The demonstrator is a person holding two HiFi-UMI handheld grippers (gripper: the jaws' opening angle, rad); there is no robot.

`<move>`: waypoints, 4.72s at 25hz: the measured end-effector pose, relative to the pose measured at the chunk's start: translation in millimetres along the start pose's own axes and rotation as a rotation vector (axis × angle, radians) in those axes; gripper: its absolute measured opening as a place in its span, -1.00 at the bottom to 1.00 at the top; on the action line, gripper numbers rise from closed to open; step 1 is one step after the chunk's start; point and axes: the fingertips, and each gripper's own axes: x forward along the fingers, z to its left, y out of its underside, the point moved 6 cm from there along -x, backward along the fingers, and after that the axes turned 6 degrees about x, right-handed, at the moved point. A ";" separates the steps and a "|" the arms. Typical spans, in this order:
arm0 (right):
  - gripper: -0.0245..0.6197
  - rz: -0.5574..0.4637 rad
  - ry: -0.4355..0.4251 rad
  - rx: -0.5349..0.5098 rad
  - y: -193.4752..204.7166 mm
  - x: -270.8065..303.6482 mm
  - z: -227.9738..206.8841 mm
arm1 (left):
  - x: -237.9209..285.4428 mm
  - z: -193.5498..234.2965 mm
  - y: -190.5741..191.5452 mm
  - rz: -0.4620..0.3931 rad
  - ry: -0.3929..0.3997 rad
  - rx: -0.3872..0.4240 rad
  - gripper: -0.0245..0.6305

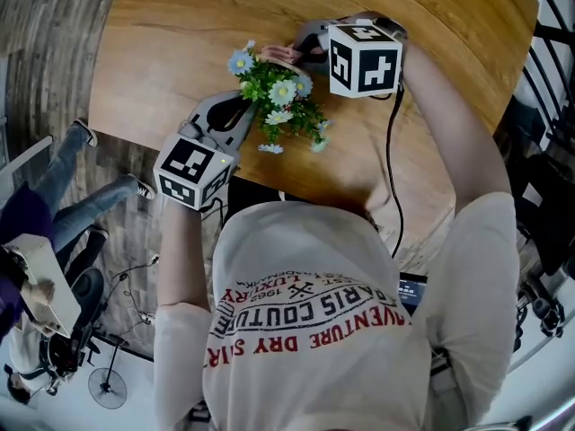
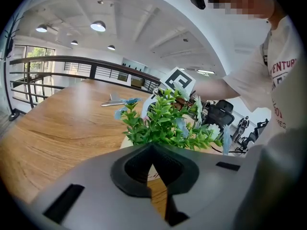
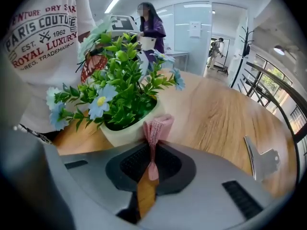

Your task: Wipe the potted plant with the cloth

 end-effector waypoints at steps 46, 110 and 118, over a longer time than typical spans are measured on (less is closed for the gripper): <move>-0.79 -0.278 0.872 0.920 -63.0 -92.4 187.7 | -75.6 -9.9 -6.0 -0.098 0.062 0.225 -0.89; -0.79 -0.428 1.325 1.996 -88.7 90.2 133.9 | -95.8 121.4 31.1 0.038 0.398 0.394 -0.89; -0.79 -0.359 1.360 2.037 -66.6 72.8 197.2 | -82.5 93.5 24.4 0.038 0.443 0.420 -0.89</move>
